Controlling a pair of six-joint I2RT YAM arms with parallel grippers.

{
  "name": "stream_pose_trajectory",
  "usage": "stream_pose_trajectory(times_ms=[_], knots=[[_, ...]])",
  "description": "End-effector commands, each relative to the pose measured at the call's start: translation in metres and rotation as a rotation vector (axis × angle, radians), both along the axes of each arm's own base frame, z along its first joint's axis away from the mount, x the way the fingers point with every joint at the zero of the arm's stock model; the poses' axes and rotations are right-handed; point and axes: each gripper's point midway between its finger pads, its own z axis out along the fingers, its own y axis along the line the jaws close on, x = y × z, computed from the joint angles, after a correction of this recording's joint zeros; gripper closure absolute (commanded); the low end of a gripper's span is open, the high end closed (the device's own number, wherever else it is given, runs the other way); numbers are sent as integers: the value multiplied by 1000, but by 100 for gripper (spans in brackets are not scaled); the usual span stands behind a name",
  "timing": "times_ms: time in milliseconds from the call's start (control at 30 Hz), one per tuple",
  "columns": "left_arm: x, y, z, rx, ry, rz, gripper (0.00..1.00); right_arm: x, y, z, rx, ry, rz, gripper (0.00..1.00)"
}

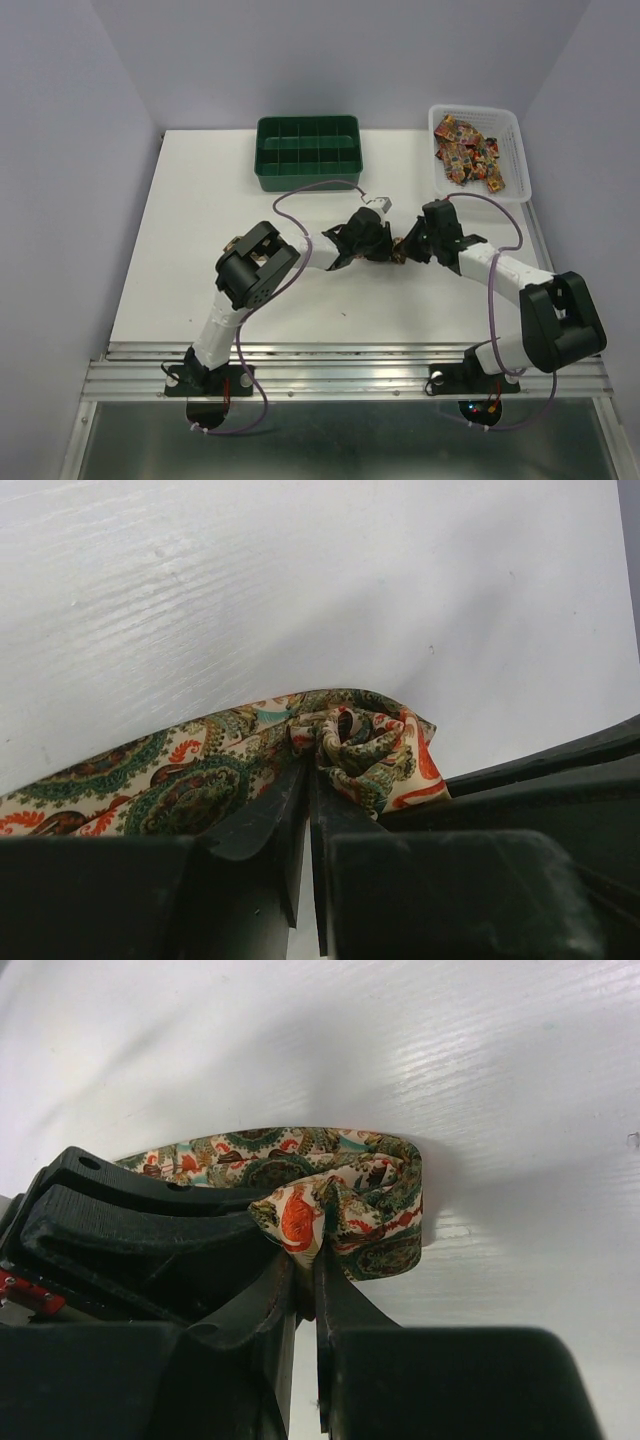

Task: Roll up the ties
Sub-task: Roll the tie

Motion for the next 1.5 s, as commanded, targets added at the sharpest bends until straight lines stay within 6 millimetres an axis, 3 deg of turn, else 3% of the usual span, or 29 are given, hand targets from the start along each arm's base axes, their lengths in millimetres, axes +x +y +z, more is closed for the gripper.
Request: stream_pose_trajectory(times_ms=[0,267,500,633,900,1133,1467], knots=[[-1,2,33,-39,-45,20,82,12,20,15,30,-39,19,99],[2,21,41,-6,-47,75,82,15,19,6,-1,-28,2,99],[2,41,74,-20,-96,93,81,19,9,5,-48,-25,-35,99],[6,57,79,2,-111,129,81,20,11,4,-43,-23,-30,99],[33,107,48,75,-69,226,81,24,14,8,-44,-40,-12,99],[29,113,22,130,-43,209,82,25,14,3,-53,-29,-9,99],[23,118,4,159,-16,207,86,30,30,1,-98,-32,-7,99]])
